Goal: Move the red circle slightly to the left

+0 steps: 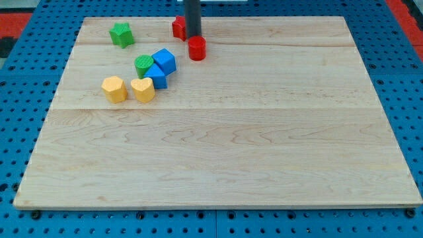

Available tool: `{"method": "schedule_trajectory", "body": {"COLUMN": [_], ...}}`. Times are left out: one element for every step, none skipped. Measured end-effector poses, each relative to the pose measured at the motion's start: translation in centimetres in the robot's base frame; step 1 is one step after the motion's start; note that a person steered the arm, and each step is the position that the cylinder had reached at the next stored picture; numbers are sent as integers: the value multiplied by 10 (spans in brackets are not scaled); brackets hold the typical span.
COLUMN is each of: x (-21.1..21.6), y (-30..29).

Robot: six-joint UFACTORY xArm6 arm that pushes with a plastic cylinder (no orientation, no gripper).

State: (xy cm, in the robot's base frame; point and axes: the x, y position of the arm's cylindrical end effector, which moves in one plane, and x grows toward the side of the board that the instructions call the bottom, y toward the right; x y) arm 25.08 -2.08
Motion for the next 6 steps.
{"method": "schedule_trajectory", "body": {"x": [17,35,28,29,71,84], "y": [51,22,-27,-60,-16,-31]}}
